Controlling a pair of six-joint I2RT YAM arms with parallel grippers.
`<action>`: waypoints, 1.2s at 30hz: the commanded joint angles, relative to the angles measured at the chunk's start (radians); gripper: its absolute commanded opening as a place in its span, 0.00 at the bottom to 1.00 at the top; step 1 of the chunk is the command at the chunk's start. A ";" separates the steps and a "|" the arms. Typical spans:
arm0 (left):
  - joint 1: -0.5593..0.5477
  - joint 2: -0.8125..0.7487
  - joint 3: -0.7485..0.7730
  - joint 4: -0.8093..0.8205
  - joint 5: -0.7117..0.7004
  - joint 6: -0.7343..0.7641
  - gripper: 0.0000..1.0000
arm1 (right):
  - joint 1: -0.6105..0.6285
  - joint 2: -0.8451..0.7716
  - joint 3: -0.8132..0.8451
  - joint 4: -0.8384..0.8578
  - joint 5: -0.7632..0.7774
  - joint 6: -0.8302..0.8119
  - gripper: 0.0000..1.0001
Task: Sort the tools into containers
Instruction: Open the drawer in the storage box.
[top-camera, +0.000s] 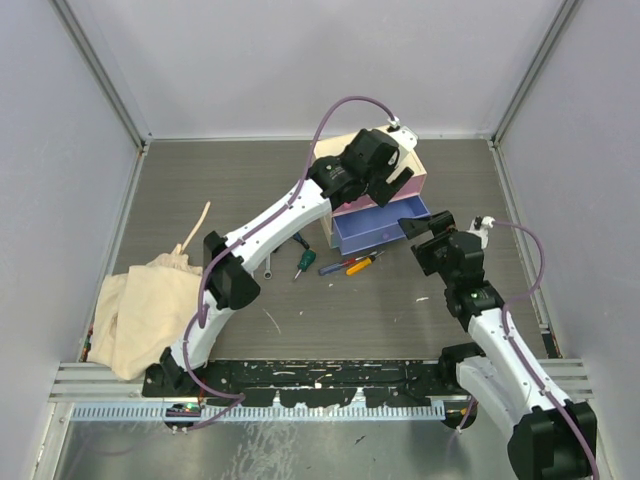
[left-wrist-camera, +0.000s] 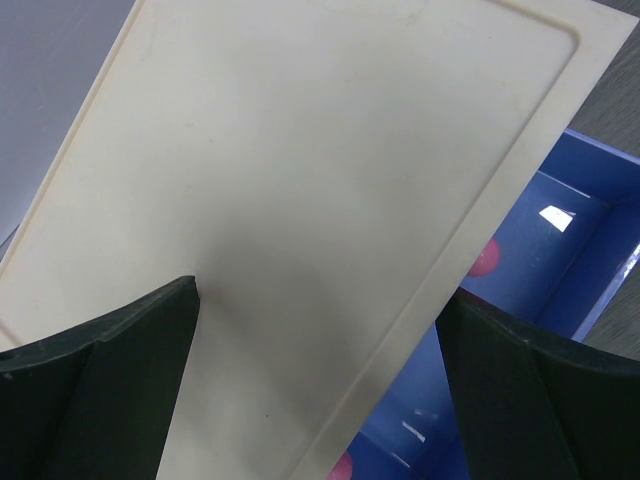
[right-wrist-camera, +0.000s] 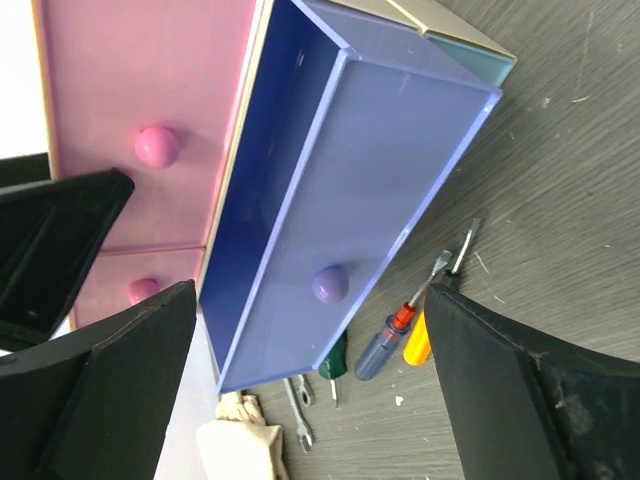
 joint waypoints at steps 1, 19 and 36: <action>0.032 -0.022 -0.023 -0.055 -0.002 -0.029 0.99 | -0.009 0.031 -0.016 0.181 0.014 0.081 1.00; 0.039 0.079 0.103 -0.135 -0.026 -0.068 0.98 | -0.089 0.288 -0.258 0.872 -0.123 0.178 1.00; 0.057 0.087 0.105 -0.127 0.004 -0.092 0.98 | -0.094 0.712 -0.274 1.466 -0.207 0.261 0.93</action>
